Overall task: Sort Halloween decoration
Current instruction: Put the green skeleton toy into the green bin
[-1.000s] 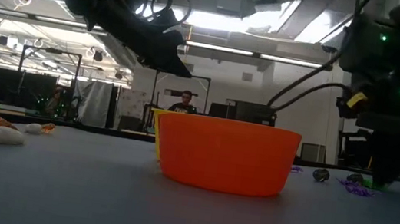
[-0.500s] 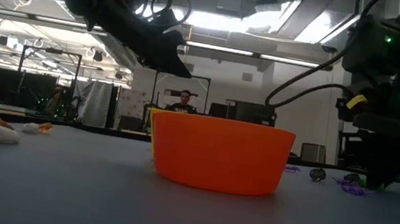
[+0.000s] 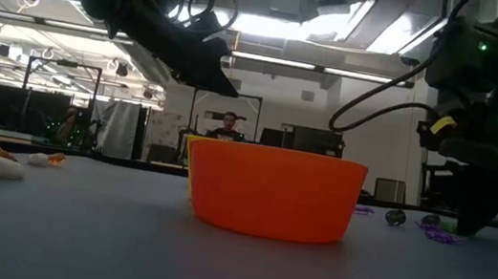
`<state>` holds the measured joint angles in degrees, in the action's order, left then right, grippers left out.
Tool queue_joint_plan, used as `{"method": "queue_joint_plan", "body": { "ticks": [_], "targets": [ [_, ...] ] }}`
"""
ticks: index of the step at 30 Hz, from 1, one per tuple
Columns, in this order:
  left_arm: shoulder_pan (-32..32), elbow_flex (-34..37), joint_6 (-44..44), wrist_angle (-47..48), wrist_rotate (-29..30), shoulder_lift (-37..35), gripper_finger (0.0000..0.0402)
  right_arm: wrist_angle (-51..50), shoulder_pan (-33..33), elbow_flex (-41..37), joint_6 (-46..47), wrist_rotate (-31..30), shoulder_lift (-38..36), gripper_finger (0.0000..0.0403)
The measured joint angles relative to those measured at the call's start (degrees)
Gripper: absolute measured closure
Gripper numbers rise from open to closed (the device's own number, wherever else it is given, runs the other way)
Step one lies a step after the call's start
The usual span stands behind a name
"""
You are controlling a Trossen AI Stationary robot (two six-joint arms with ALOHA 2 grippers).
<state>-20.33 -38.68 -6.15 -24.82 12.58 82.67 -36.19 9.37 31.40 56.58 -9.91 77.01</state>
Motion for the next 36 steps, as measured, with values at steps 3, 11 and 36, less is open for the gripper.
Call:
{"method": "queue_joint_plan", "body": {
  "ticks": [3,11,36],
  "targets": [
    [-0.01,0.00,0.00,0.00,0.00,-0.01,0.0271,-0.09,0.00,0.00,-0.02,0.24,0.00,0.0373],
    [-0.01,0.00,0.00,0.00,0.00,0.00,0.0271,-3.40,-0.07,2.91,-3.01,3.45,0.26,0.0369],
    [-0.01,0.00,0.00,-0.04,0.00,0.00,0.0271,-4.85,-12.40,28.87,-51.01,-9.87,0.11,0.0368]
  ]
}}
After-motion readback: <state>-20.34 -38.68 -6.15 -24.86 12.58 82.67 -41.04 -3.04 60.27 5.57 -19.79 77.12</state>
